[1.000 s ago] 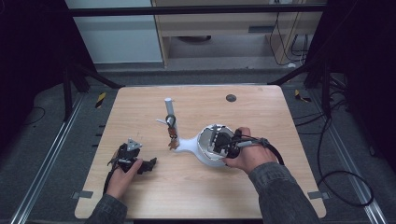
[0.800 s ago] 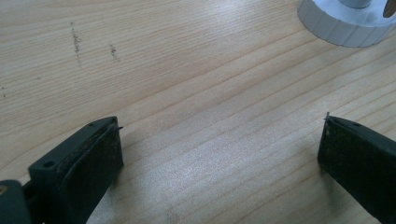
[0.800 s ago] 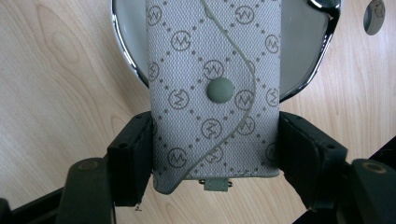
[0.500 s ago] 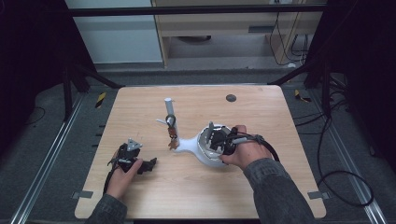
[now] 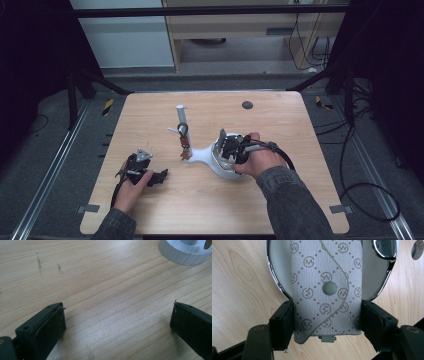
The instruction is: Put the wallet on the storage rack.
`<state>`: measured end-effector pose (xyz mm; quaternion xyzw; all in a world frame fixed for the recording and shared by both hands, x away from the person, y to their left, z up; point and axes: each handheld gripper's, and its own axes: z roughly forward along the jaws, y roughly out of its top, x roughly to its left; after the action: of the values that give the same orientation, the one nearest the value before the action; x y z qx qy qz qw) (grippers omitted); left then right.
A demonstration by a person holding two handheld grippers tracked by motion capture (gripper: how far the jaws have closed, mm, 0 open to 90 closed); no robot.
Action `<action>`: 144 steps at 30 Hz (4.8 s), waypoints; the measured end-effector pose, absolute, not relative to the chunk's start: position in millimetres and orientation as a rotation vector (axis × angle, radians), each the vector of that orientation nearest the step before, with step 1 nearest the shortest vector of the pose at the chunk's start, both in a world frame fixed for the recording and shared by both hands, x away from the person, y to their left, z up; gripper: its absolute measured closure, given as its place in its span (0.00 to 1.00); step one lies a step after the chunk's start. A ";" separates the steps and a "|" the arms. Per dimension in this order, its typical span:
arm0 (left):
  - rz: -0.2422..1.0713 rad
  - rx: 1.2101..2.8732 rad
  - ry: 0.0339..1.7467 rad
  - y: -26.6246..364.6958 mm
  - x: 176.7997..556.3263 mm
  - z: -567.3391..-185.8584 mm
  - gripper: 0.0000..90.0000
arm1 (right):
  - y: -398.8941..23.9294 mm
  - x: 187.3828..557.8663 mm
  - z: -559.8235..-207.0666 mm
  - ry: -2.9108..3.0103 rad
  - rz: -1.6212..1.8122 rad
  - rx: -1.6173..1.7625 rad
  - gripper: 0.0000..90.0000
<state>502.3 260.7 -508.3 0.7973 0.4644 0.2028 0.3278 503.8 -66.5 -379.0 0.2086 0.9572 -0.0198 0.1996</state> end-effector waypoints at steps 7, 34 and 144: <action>0.530 2.092 1.212 260.8 502.3 -508.1 0.00 | -64.5 506.1 -381.3 2.684 -0.063 0.589 0.35; 0.526 2.093 1.207 260.1 502.0 -508.3 0.00 | -55.6 515.4 -386.3 2.694 -0.065 0.593 0.34; 0.524 2.093 1.204 259.5 501.6 -508.5 0.00 | -187.1 486.5 -348.3 2.278 0.666 1.052 0.07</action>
<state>501.6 259.5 -508.5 0.7999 0.4600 0.2003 0.3293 486.5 -187.1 -348.3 0.3902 0.8451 0.2470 0.2694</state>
